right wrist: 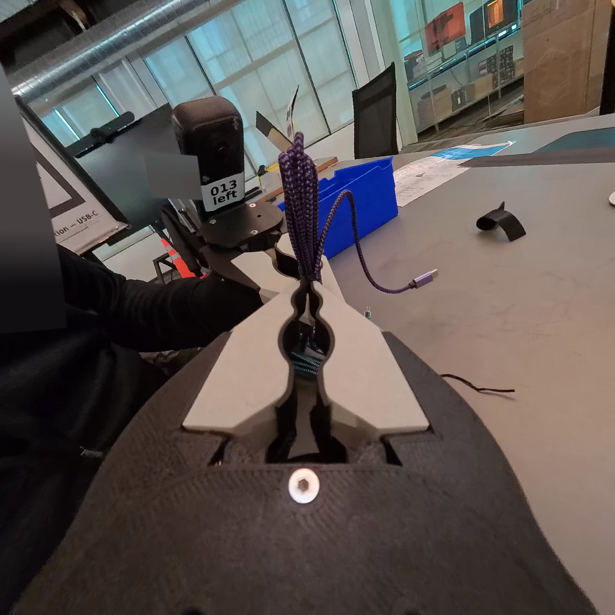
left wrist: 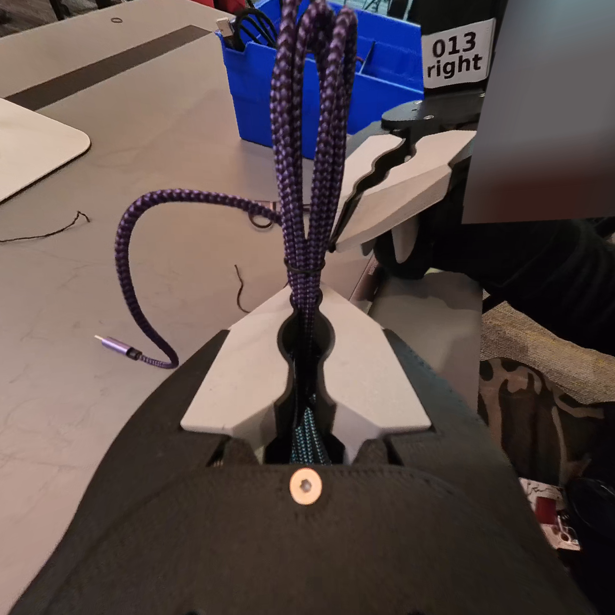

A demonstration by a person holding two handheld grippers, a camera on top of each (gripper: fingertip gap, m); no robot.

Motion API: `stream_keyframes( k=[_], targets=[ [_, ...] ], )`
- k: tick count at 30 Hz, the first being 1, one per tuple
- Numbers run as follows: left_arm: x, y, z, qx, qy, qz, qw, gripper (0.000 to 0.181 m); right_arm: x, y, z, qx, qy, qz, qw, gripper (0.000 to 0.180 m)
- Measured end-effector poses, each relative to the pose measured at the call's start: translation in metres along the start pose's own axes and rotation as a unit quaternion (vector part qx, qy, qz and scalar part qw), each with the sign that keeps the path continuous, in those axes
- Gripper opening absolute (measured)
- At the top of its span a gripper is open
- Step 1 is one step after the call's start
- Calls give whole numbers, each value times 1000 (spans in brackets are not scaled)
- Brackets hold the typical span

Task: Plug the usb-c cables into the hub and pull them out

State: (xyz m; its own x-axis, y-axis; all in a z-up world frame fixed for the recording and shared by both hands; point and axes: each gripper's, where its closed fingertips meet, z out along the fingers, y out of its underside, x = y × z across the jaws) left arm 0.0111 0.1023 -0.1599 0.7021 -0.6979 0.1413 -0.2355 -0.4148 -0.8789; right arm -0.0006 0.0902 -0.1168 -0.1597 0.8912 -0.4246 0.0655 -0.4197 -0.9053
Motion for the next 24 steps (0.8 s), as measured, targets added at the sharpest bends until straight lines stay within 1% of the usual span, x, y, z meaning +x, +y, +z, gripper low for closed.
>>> stream_keyframes(
  k=[5, 9, 13, 19, 24],
  targets=[
    [3, -3, -2, 12, 16, -21, 1000, 0, -2, 2, 1, -11, -2, -6, 1000, 0],
    [9, -7, -4, 24, 47, -46, 998, 0, -1, 5, 2, -28, 5, -18, 999, 0],
    [14, -7, -5, 23, 65, -48, 996, 0, 2, 7, 2, -37, 14, -31, 999, 0],
    [29, -3, -5, 7, 118, -56, 991, 0, 5, 10, 2, -55, 40, -105, 992, 0],
    [38, -2, -8, 0, 168, -83, 982, 0, 8, 5, 0, -62, 84, -196, 975, 0]
  ],
)
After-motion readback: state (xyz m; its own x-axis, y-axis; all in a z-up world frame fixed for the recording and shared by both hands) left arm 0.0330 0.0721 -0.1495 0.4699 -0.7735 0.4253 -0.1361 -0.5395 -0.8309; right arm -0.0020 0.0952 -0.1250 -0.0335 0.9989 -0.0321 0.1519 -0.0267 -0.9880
